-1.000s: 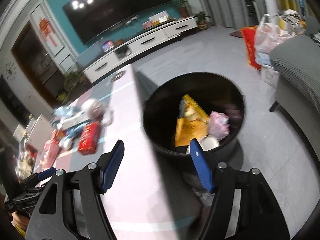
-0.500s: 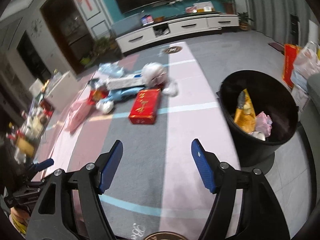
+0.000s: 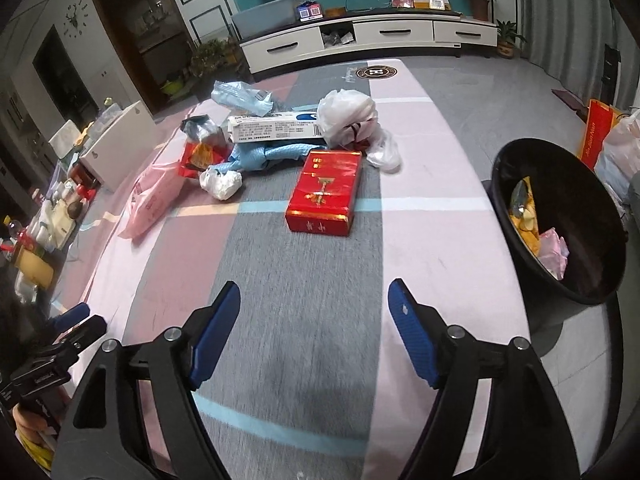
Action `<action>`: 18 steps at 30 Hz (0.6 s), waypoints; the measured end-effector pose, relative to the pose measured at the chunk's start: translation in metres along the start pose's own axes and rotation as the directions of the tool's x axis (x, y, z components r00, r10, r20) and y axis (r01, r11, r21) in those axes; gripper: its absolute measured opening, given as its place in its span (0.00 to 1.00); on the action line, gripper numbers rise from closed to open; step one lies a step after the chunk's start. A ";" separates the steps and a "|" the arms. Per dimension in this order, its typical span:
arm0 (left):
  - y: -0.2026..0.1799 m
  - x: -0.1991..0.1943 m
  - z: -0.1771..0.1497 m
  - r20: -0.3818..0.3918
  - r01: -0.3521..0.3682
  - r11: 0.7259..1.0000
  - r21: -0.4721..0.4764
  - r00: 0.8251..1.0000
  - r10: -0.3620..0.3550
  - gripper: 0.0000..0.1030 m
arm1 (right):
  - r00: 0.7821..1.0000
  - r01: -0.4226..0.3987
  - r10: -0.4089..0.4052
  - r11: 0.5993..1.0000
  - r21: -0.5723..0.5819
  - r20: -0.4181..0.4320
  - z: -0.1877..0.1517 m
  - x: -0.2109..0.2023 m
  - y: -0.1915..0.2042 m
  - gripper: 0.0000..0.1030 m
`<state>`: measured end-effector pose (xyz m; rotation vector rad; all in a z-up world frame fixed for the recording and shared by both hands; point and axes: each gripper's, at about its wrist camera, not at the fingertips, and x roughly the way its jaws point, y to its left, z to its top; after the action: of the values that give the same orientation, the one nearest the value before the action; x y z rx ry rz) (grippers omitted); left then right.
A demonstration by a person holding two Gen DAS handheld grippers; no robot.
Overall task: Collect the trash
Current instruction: 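Grasp the pink plastic bag with the left tool while the right tool grasps the red box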
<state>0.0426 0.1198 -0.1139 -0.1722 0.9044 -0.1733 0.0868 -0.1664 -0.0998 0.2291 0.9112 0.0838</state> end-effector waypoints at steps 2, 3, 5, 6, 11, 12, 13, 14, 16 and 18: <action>0.010 0.003 0.005 0.020 -0.012 1.000 -0.025 1.000 0.013 0.92 | 1.000 0.002 -0.002 1.000 0.011 -0.004 0.006 0.011 0.001 0.73; 0.013 0.004 0.008 0.023 -0.016 0.999 -0.032 1.000 0.017 0.92 | 1.000 0.005 -0.005 1.000 0.012 -0.005 0.009 0.015 0.002 0.73; 0.021 0.008 0.017 0.037 -0.036 0.999 -0.041 0.999 0.038 0.92 | 1.000 0.014 -0.014 1.000 0.013 -0.005 0.017 0.025 0.003 0.73; 0.025 0.011 0.023 0.047 -0.044 0.998 -0.040 0.998 0.046 0.92 | 1.000 0.016 -0.016 1.000 0.015 -0.004 0.019 0.028 0.004 0.73; 0.030 0.031 0.060 0.074 -0.088 0.996 0.026 0.994 0.086 0.92 | 1.000 0.020 -0.020 1.000 0.021 0.005 0.037 0.049 0.006 0.73; 0.027 0.037 0.070 0.077 -0.102 0.993 0.060 0.992 0.097 0.92 | 1.000 0.022 -0.022 0.999 0.024 0.006 0.041 0.053 0.006 0.73; 0.023 0.044 0.080 0.084 -0.127 0.987 0.101 0.989 0.118 0.92 | 1.000 0.023 -0.023 0.999 0.028 0.006 0.045 0.057 0.005 0.73; 0.019 0.049 0.086 0.087 -0.139 0.981 0.137 0.988 0.127 0.92 | 1.000 0.021 -0.021 0.999 0.032 0.005 0.048 0.060 0.005 0.73; 0.008 0.063 0.102 0.094 -0.161 0.961 0.225 0.985 0.143 0.92 | 1.000 0.019 -0.019 0.999 0.043 0.002 0.055 0.069 0.005 0.73; 0.002 0.075 0.113 0.084 -0.167 0.948 0.270 0.985 0.150 0.92 | 0.999 0.033 -0.033 0.999 0.037 0.003 0.059 0.075 0.006 0.73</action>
<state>0.1774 0.1133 -0.1033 0.1541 0.8180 -0.1416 0.1799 -0.1575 -0.1217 0.2485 0.9129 0.0361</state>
